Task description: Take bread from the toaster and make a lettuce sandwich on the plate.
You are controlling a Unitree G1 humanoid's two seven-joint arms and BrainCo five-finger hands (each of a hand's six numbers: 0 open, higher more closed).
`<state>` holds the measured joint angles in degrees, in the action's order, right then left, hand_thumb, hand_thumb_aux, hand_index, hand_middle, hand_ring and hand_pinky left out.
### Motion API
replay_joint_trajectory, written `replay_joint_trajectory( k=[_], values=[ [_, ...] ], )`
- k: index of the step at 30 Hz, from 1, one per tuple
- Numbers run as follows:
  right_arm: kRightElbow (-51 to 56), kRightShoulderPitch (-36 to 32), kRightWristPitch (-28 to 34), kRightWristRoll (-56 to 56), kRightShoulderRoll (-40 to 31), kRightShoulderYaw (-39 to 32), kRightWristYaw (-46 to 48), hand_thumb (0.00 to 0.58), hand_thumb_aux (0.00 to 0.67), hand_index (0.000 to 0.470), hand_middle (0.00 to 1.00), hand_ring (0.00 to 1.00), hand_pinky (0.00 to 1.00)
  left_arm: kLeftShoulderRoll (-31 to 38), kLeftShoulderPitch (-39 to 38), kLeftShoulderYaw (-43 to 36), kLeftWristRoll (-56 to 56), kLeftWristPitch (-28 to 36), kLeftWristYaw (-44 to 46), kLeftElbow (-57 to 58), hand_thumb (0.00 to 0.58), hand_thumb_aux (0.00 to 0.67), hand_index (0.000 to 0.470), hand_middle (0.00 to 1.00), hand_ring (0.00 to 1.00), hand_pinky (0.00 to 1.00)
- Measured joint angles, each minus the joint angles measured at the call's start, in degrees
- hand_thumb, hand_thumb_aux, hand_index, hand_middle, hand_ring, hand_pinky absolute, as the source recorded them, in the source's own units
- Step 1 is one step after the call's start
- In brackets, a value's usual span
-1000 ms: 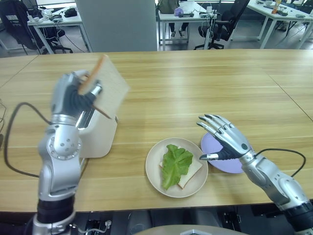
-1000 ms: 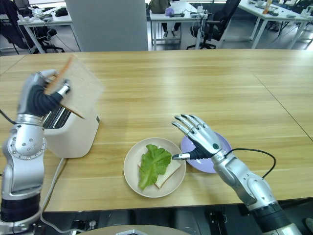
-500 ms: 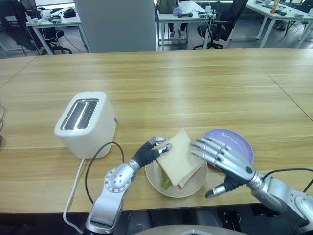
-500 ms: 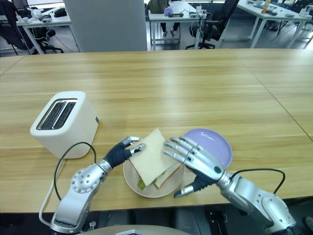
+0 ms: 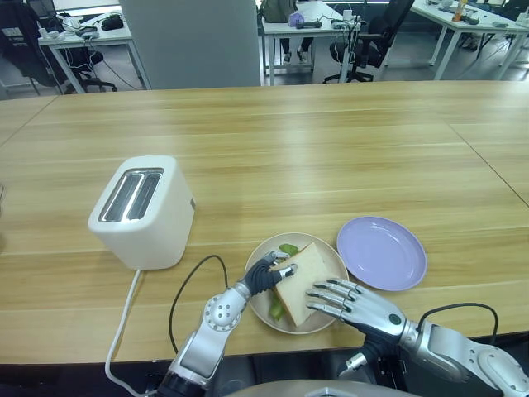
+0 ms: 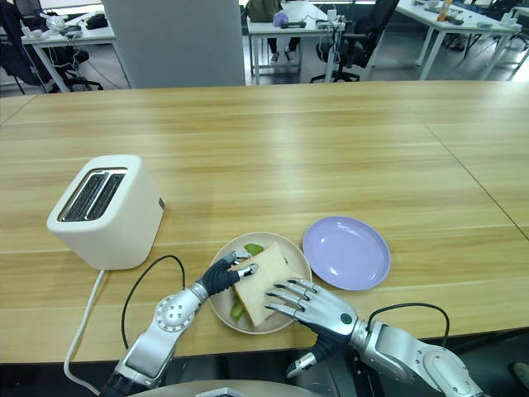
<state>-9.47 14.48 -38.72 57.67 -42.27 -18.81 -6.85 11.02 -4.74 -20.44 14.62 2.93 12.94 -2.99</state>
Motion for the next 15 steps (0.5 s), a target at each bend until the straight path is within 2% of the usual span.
replay_joint_trajectory(
  k=[12,13,14,15],
  values=[
    [2.2,-2.5,4.7,2.3,2.8,-2.3,1.3,0.0,0.0,0.0,0.0,0.0,0.0,0.5,3.6,-2.6,9.6,-8.0,-8.2,8.9,0.58,0.67,0.46,1.0,1.0,1.0],
    [2.4,-2.8,5.0,2.3,2.9,-2.7,1.6,0.0,0.0,0.0,0.0,0.0,0.0,1.2,3.9,-3.1,11.5,-8.2,-9.3,9.6,0.517,0.449,0.308,0.74,0.74,0.74],
    [2.6,-3.1,5.4,2.3,3.2,-3.1,2.0,0.0,0.0,0.0,0.0,0.0,0.0,2.2,4.2,-4.0,14.8,-8.4,-11.2,9.9,0.39,0.286,0.197,0.4,0.4,0.4],
    [2.8,-3.2,5.6,2.2,3.6,-3.2,2.4,0.0,0.0,0.0,0.0,0.0,0.0,3.0,4.5,-4.8,17.8,-8.5,-12.9,9.9,0.0,0.0,0.0,0.02,0.02,0.02]
  ],
)
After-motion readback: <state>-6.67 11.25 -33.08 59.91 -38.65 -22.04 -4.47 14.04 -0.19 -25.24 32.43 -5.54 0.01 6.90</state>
